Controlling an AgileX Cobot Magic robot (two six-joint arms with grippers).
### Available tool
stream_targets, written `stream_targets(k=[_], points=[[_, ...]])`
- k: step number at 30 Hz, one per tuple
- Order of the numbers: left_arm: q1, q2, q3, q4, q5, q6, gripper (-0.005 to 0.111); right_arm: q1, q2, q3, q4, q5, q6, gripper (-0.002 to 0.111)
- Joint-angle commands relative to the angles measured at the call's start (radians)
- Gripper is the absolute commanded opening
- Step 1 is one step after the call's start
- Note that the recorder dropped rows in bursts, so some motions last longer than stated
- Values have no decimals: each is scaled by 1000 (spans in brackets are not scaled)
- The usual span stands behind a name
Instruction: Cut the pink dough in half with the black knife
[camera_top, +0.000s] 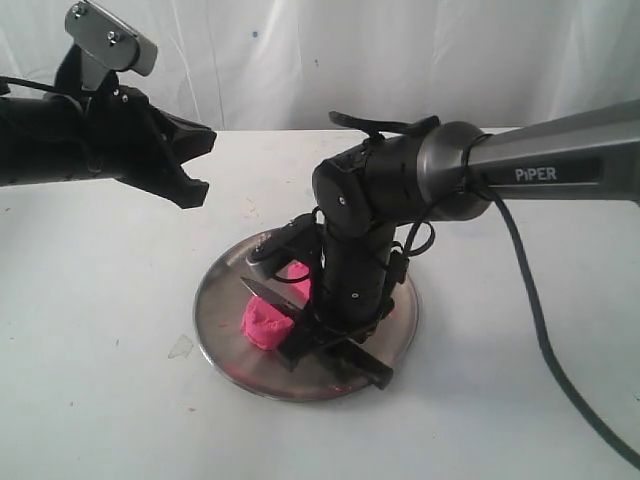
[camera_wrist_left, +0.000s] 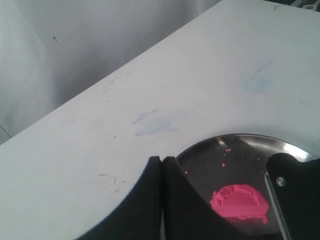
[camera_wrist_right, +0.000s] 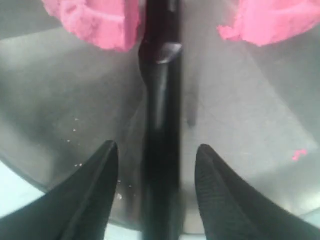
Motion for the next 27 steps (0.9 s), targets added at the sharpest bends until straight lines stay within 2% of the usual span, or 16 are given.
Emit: stream_targets(k=[1,10,16,19,24,27], points=[[-3,-91,26,-21,17,1,2,-9,-76,-4,-20,-3,13,46],[-3,-284,45,-21,29,-126,2,-9,-231,-2,0,80,13,46],[-3,-490,176,-21,36,-188,2,-7,-421,49,96,19,15,44],[-3,-617,249,-21,38,-292,2,6,-538,102,131,-44,15,33],[-3,-842,378,-21,60,-366,2,64,-742,214,236,-135,-82,0],[-3,-953,461,-21,94,-394,2,103,-871,301,297,-197,-89,0]])
